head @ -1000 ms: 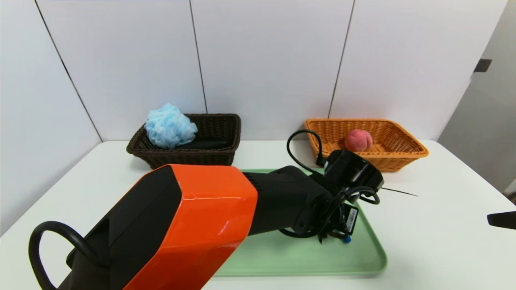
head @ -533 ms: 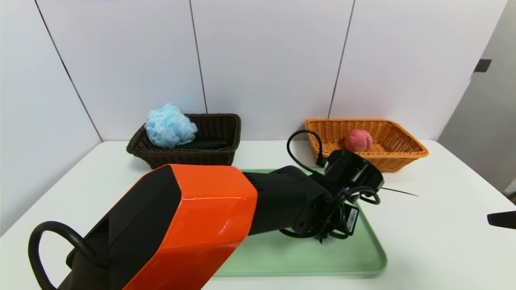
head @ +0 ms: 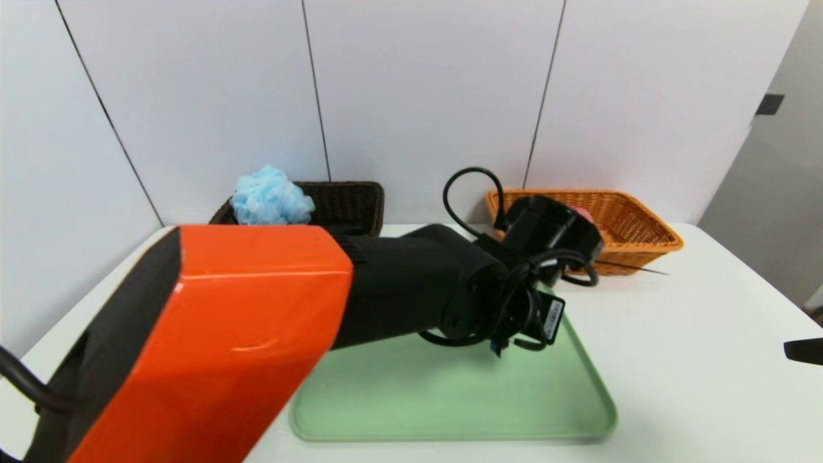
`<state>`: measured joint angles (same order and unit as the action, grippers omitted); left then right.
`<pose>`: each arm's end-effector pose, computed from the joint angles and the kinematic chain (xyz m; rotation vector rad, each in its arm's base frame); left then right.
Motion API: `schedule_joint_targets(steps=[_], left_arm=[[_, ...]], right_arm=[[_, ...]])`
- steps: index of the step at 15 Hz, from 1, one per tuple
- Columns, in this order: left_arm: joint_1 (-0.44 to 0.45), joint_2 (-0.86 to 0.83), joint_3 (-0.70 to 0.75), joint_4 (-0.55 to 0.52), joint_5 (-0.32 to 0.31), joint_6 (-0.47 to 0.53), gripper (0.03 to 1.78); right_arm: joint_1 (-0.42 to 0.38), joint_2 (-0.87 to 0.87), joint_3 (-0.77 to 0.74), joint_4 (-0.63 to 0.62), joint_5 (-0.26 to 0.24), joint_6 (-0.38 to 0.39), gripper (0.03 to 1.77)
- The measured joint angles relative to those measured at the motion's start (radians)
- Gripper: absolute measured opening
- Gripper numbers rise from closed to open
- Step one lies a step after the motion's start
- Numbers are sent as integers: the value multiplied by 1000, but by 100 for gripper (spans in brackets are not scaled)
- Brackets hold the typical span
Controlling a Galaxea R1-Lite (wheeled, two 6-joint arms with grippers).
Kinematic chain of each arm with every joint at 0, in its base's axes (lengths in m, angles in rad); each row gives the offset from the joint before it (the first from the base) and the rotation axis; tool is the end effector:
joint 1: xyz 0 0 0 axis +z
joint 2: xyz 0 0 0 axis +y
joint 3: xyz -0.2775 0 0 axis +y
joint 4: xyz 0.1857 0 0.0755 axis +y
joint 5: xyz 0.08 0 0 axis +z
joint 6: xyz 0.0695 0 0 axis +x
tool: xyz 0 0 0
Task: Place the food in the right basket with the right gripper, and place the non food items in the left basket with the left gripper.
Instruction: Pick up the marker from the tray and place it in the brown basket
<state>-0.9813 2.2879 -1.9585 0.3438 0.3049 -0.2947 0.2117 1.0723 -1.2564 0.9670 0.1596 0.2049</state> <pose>0.2936 -0.4014 0.1293 0.1344 0.6340 -0.5588 0.1359 0.0405 0.2471 0.1715 0.8199 0.2701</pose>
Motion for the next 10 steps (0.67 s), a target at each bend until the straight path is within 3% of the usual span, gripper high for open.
schedule_joint_targets(steps=[4,6,10], left_arm=[[80,-137,0,107,-8,89,16],[165,-198,0,159,-21,161,16],[346,-281,1,190,-138,375,16]], right_arm=[[-1,-6,0,0,0,0,170],[-1,-10,0,0,0,0,170],[0,-14,2,0,0,0,170]])
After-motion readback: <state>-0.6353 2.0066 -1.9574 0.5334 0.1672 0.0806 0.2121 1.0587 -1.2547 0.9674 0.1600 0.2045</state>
